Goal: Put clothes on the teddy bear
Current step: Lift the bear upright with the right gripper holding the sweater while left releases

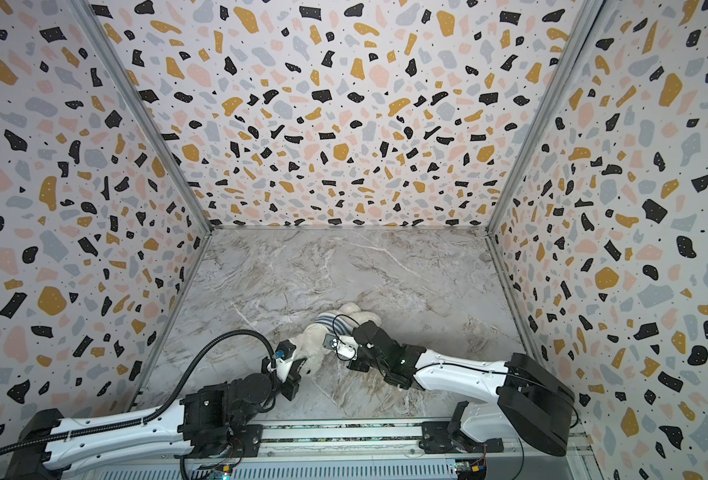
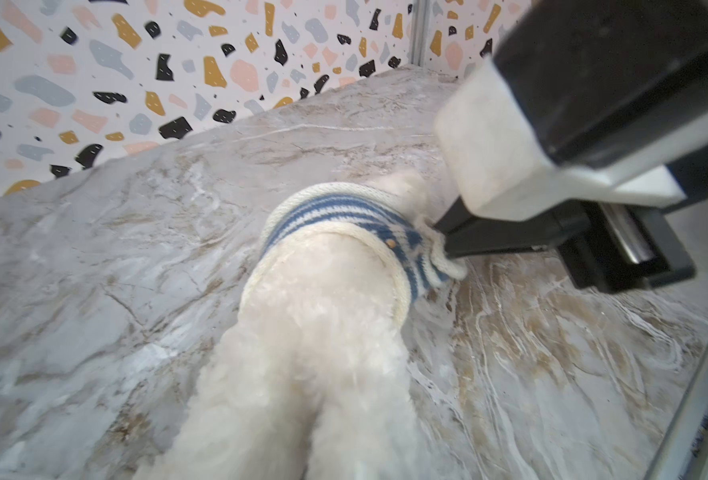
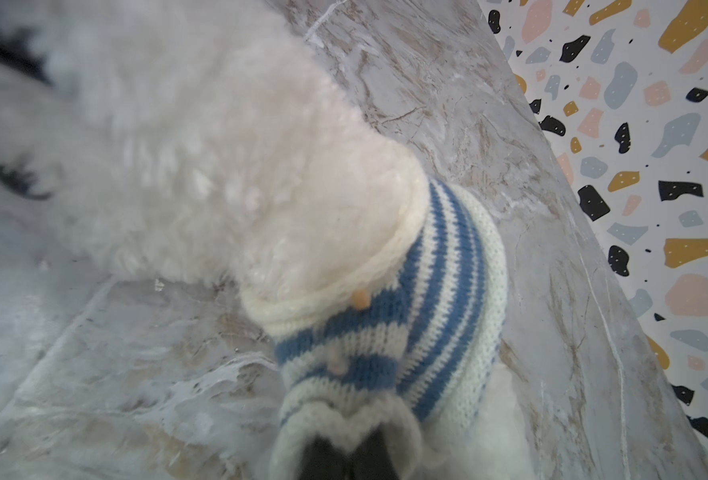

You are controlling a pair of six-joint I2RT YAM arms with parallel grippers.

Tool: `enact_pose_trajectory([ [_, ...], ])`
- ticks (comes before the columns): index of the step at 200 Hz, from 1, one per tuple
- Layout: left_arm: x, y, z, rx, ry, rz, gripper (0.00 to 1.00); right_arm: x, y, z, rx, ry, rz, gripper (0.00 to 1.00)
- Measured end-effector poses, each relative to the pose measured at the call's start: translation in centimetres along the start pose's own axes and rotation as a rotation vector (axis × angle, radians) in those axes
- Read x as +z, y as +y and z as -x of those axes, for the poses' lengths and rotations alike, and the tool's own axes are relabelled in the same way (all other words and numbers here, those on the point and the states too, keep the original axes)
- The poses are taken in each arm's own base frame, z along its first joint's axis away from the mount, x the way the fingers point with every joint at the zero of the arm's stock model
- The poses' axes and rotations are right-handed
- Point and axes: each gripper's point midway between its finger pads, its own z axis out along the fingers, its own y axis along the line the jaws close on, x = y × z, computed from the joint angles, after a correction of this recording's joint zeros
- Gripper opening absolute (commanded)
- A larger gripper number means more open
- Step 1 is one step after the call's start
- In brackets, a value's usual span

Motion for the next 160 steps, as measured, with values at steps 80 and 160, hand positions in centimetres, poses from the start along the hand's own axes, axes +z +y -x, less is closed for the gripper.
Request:
enact_pose_trajectory([
  [80,-1.2,0.5,11.0,-0.108,-0.197,0.075,0.86,-5.4,-5.5,4.2,0.626,-0.258,0.037,0.0],
  [160,-0.4,-1.3,12.4,-0.068,-0.143,0.03,0.91,-4.3,-7.0,4.1,0.836,-0.312,0.024,0.0],
])
